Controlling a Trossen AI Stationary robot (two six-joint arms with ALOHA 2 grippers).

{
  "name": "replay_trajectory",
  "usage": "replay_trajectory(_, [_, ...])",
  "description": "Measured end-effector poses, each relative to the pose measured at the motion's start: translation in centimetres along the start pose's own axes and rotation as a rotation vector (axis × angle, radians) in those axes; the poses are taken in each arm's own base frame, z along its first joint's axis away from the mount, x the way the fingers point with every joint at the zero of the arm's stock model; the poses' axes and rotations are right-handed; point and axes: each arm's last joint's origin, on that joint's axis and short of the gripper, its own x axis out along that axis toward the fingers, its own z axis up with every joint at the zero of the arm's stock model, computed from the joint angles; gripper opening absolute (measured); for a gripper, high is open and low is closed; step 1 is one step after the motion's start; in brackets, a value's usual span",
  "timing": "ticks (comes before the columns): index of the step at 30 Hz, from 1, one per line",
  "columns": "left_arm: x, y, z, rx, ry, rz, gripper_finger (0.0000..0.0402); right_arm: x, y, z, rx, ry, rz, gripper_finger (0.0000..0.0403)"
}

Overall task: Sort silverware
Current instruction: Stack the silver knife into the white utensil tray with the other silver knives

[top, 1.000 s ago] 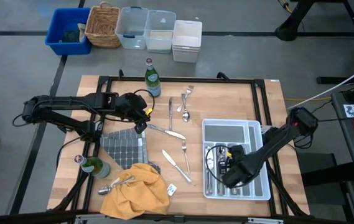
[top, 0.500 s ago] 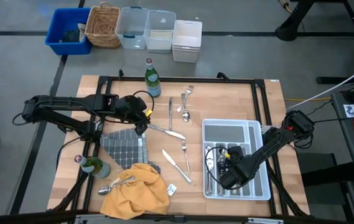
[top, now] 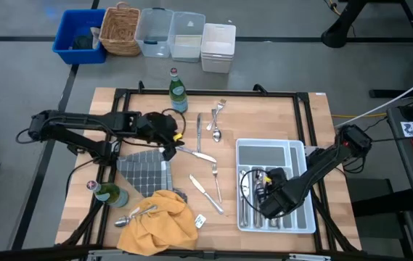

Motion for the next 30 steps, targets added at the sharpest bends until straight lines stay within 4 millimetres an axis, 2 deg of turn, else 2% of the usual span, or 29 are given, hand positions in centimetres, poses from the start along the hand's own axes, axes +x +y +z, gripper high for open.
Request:
replay_trajectory(6, [4.3, -1.0, -0.3, 0.286, 0.041, -0.009, 0.0117, -2.9, -1.0, 1.2, -0.001, -0.102, 0.046, 0.0111])
replay_trajectory(13, [9.6, -0.5, -2.0, 0.53, 0.191, 0.012, 0.0117, -4.8, -0.8, 1.6, -0.004, -0.177, 0.146, 0.0111])
replay_trajectory(20, [13.5, 1.1, -3.8, 0.604, 0.333, 0.035, 0.0117, -5.3, -0.4, 1.6, -0.028, -0.199, 0.196, 0.0111])
replay_trajectory(30, [16.1, 2.5, -5.6, 0.632, 0.448, 0.033, 0.0117, -5.3, -0.4, 1.6, -0.028, -0.199, 0.197, 0.0111])
